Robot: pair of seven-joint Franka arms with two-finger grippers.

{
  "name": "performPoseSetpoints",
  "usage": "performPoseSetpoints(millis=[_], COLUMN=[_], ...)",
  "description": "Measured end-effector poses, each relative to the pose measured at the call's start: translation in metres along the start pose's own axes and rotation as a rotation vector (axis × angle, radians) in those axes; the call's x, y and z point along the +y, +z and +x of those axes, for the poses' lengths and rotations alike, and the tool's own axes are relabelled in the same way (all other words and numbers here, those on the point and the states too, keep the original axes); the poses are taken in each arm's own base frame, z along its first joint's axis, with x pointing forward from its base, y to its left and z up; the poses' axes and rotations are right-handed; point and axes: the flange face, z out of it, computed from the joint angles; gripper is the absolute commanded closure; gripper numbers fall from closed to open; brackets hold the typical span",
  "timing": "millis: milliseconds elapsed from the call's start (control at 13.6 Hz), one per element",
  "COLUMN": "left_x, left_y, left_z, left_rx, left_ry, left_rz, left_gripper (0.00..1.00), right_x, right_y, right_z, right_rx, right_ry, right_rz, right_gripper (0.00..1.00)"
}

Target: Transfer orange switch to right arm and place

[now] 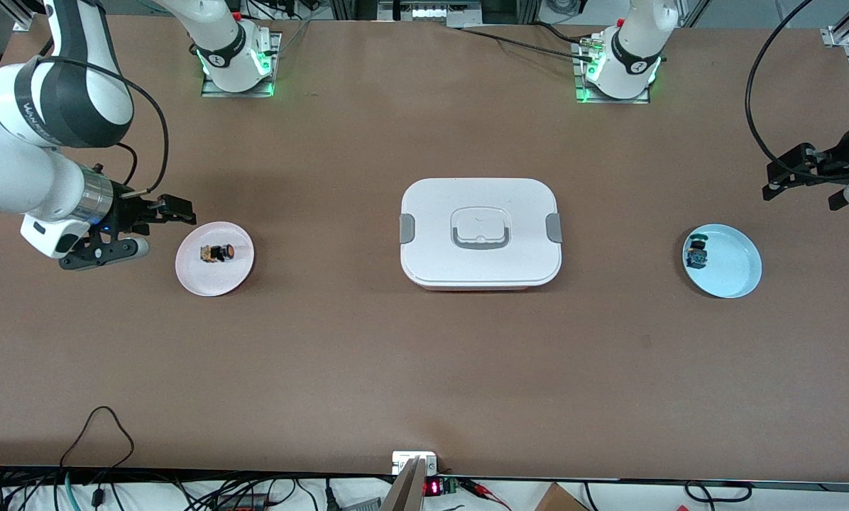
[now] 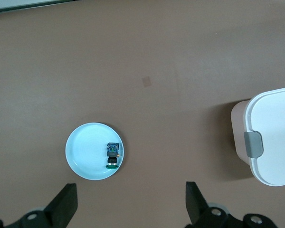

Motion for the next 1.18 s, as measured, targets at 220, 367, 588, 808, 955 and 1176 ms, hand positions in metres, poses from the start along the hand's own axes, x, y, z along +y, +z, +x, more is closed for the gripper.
performPoseSetpoints(millis=[220,367,588,808,955,1176], left_x=[0.000,0.000,0.000,0.001,0.001,0.001], left_y=[0.000,0.000,0.000,0.000,0.000,0.000], left_z=[0.000,0.000,0.000,0.000,0.000,0.000], left_rx=[0.000,0.000,0.000,0.000,0.000,0.000], left_ry=[0.000,0.000,0.001,0.001,0.001,0.001], left_rz=[0.000,0.000,0.000,0.000,0.000,0.000], left_gripper=[0.00,0.00,0.00,0.00,0.00,0.00], right_x=[0.004,0.022,0.074,0.087,0.083,0.084], right_y=[-0.039,-0.067,-0.093,-0.109,-0.107,-0.097], right_z=[-0.009,-0.011,-0.017,-0.023,-0.028,-0.045], right_rx=[-0.006,0.038,0.085,0.110,0.114,0.148], right_ry=[0.021,0.055,0.144,0.166,0.158,0.155], right_rz=[-0.102,-0.144,-0.139,-0.136,-0.134,-0.127], right_gripper=[0.00,0.00,0.00,0.00,0.00,0.00])
